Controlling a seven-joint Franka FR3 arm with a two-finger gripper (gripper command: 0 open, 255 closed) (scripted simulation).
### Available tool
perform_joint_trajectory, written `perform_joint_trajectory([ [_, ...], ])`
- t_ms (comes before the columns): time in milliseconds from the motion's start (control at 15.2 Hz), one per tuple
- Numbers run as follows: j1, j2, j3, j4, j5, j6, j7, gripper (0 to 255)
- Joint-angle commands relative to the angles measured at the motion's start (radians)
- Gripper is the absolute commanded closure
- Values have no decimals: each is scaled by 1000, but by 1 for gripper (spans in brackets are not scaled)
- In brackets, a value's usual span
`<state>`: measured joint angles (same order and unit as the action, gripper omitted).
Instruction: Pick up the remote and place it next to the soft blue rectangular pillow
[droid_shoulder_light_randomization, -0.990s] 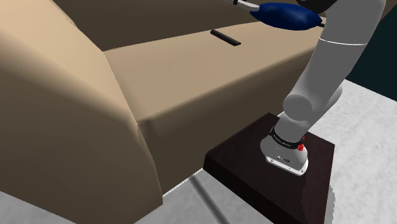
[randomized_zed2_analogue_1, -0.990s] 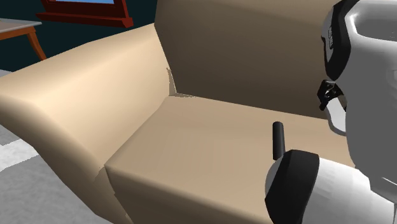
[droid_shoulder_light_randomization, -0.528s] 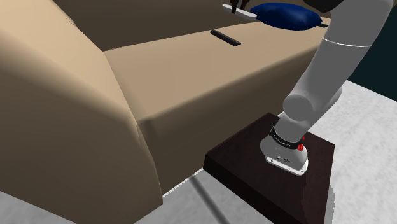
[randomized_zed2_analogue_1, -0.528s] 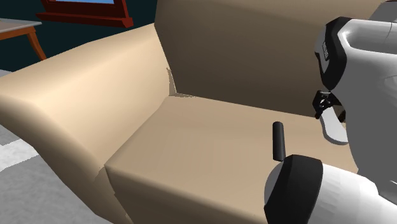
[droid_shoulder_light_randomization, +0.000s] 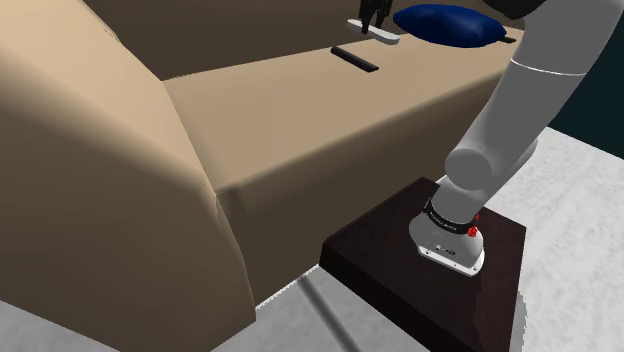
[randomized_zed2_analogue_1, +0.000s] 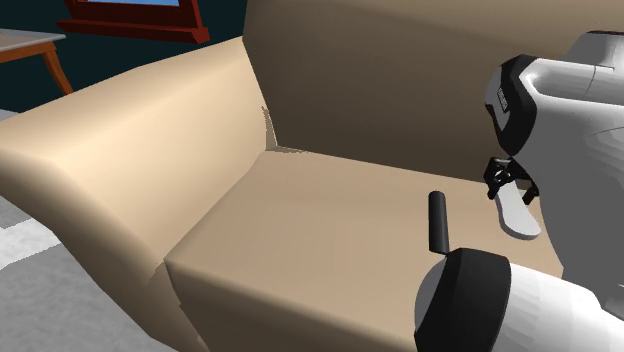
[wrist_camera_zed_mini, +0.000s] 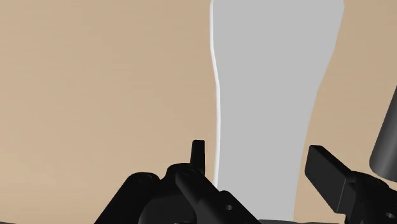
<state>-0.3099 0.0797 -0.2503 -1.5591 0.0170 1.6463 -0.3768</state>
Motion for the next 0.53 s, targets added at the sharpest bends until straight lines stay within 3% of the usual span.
perform_joint_trajectory([
  [0, 0, -2, 0, -8, 0, 7, 0, 255],
  [396, 0, -2, 0, -8, 0, 7, 0, 255],
  [462, 0, -2, 0, -8, 0, 7, 0, 0],
])
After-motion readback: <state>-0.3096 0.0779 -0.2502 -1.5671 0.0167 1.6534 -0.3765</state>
